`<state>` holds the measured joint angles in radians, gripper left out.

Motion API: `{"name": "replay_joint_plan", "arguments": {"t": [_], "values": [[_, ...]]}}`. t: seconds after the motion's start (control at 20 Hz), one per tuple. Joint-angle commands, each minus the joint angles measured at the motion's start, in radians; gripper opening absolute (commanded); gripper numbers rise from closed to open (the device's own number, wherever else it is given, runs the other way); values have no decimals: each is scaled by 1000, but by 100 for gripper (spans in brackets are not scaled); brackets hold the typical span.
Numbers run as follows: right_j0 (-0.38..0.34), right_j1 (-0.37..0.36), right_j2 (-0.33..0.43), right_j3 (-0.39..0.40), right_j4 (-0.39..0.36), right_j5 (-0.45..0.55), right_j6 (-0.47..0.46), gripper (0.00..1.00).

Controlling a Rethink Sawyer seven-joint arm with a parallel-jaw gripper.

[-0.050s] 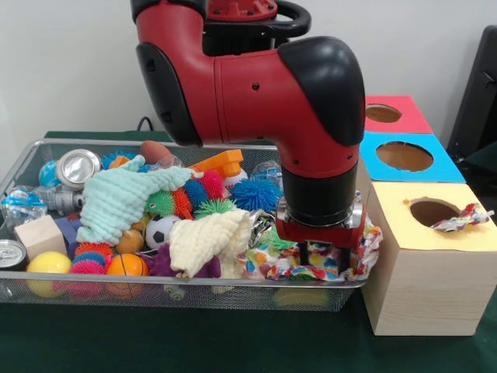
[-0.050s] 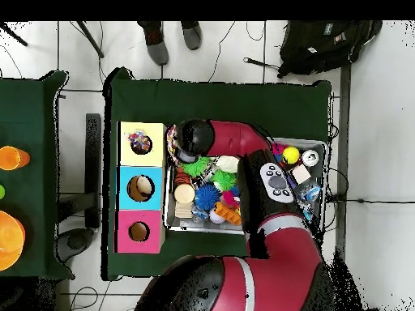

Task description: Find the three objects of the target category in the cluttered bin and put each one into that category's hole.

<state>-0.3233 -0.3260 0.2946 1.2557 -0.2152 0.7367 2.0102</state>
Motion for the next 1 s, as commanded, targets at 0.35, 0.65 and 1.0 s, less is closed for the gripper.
{"name": "replay_joint_plan", "arguments": {"t": [0.35, 0.65, 1.0], "values": [[-13, 20, 87, 30, 10, -54, -32, 0], [-13, 16, 92, 15, 21, -12, -35, 0], [28, -32, 52, 6, 22, 62, 12, 0]]}}
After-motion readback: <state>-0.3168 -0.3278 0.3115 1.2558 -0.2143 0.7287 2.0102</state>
